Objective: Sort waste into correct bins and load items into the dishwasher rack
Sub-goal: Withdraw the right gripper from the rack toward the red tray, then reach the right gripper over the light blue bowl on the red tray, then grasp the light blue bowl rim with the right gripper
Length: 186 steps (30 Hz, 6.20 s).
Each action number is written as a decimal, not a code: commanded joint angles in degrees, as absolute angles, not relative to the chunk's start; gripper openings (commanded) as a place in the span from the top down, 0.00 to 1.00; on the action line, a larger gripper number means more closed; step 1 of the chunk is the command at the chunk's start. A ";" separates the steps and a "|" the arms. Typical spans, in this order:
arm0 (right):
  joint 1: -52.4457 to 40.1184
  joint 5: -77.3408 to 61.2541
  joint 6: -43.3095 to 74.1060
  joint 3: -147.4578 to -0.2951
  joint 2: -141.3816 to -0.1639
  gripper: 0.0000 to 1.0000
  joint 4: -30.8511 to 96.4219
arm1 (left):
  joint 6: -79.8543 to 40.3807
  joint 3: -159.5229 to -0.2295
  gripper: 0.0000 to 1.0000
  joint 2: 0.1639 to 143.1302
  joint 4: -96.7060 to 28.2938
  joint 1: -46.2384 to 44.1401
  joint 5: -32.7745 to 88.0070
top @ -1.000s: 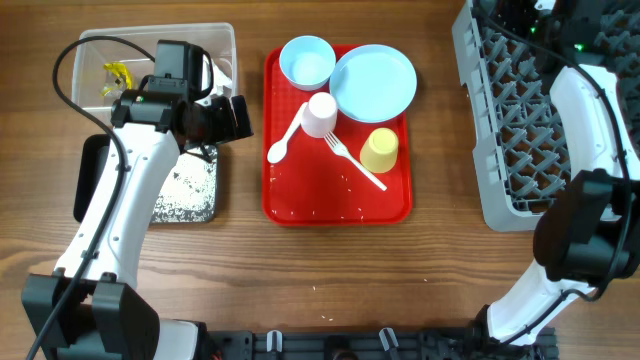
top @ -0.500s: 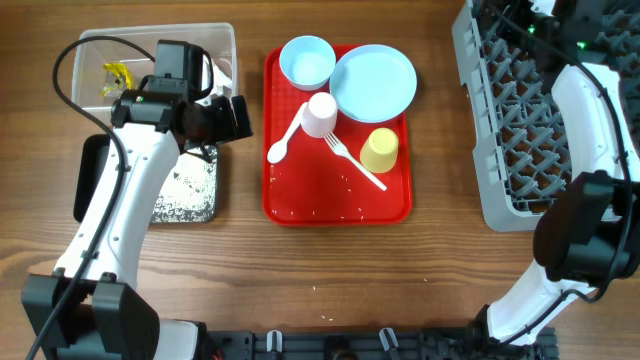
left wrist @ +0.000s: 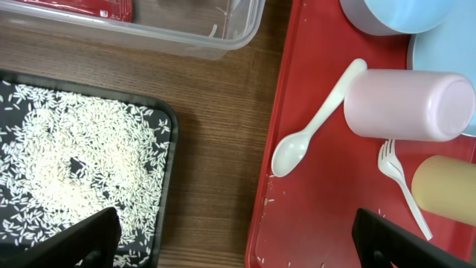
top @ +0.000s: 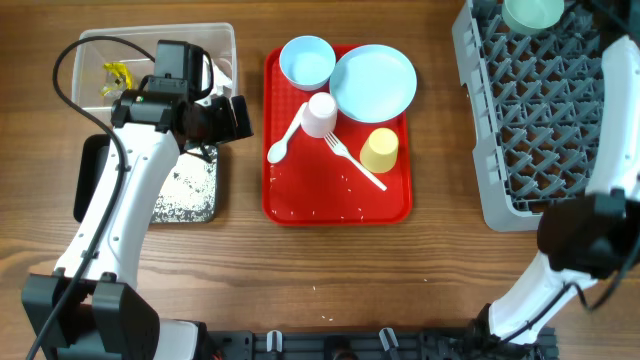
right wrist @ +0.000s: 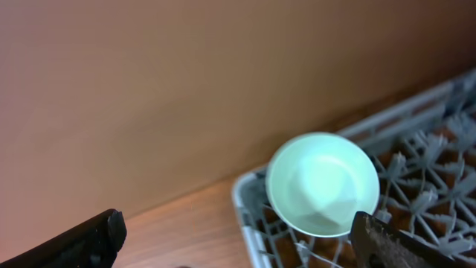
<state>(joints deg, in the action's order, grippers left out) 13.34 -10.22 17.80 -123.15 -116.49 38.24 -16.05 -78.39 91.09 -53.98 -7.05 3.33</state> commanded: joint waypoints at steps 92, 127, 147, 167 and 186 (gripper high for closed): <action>-1.19 60.03 -17.96 -122.87 -135.04 0.96 29.82 | -16.80 -78.65 0.00 91.53 -53.84 -6.90 3.99; -3.79 71.96 -24.12 -122.10 -140.59 0.96 25.74 | -16.80 -78.65 0.00 91.53 -53.84 -6.90 3.99; -6.59 72.51 -30.09 -121.38 -140.62 0.95 19.59 | -16.80 -78.65 0.00 91.53 -53.84 -6.90 3.99; -11.68 65.21 -22.96 -121.38 -141.16 0.12 20.12 | -16.80 -78.65 0.00 91.53 -53.84 -6.90 3.99; -18.90 4.14 11.18 -121.56 -130.02 0.00 55.68 | -16.80 -78.65 0.00 91.53 -53.84 -6.90 3.99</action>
<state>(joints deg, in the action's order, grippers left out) -19.18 26.44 1.65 -121.25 -133.64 55.88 -16.05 -78.39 91.09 -53.95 -7.05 3.33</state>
